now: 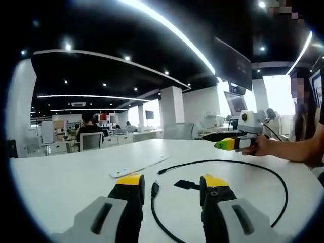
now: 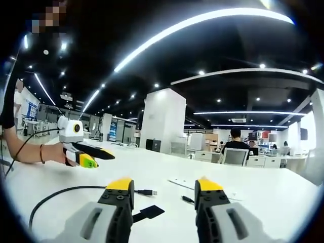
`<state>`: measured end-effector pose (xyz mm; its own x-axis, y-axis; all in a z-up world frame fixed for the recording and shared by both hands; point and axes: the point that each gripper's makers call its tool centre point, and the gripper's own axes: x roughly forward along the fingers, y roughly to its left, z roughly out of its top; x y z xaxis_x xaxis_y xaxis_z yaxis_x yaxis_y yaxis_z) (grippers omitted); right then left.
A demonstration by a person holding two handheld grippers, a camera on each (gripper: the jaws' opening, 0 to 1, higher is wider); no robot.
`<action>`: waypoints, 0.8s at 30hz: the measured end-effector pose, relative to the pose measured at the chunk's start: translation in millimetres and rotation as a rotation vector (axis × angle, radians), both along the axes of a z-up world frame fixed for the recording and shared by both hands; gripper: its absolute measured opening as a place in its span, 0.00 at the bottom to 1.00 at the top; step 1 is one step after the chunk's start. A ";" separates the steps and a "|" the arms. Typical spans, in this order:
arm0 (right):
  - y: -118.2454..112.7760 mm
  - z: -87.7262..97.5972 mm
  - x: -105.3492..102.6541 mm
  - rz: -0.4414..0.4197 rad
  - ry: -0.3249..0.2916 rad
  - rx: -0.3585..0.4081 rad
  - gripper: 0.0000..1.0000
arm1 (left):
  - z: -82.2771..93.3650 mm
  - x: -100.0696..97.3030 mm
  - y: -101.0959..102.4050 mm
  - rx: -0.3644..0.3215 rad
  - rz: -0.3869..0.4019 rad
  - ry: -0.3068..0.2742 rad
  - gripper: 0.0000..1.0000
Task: Find the charging cable on the desk, coil it up and secure with Velcro.
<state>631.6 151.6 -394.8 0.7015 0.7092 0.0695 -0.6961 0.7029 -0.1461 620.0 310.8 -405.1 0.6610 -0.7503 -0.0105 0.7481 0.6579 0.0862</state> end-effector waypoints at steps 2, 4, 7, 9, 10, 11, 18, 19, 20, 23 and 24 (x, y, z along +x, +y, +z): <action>0.7 -1.2 -0.4 0.002 0.002 -0.005 0.49 | -1.2 0.7 1.0 0.003 0.005 0.001 0.44; 1.3 -1.6 -0.7 0.006 0.003 -0.004 0.49 | -1.4 1.0 1.0 0.001 0.007 0.003 0.44; 2.7 -2.3 -1.4 0.012 0.007 -0.003 0.48 | -3.3 1.9 1.0 0.003 0.011 0.011 0.44; 4.0 -3.2 -1.7 0.016 0.009 -0.007 0.47 | -6.1 2.8 0.6 0.008 0.010 0.019 0.44; 4.7 -3.6 -1.8 0.018 0.010 -0.008 0.47 | -7.7 3.1 0.2 0.011 0.010 0.021 0.44; 5.7 -3.9 -2.4 0.023 0.013 -0.006 0.47 | -8.8 3.6 0.0 0.010 0.008 0.026 0.44; 18.6 -7.2 -8.6 0.095 0.035 0.006 0.43 | -9.3 5.1 0.6 0.010 0.009 0.024 0.44; 22.1 -10.8 -9.6 0.109 0.044 -0.007 0.43 | -9.4 5.2 0.9 0.012 0.009 0.022 0.44; 24.4 -13.6 -8.7 0.111 0.046 -0.025 0.43 | -9.8 5.7 1.7 0.012 0.012 0.021 0.44; 35.9 -12.0 -7.5 0.145 0.048 -0.042 0.43 | -12.5 7.7 2.5 0.006 0.015 0.028 0.44; 39.4 -9.6 -6.5 0.156 0.044 -0.044 0.43 | -13.5 8.0 3.0 0.012 0.016 0.028 0.44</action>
<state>625.1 191.0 -404.4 0.5840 0.8117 0.0076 -0.8029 0.5790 -0.1417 627.9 313.8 -418.6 0.6724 -0.7393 -0.0378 0.7397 0.6690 0.0730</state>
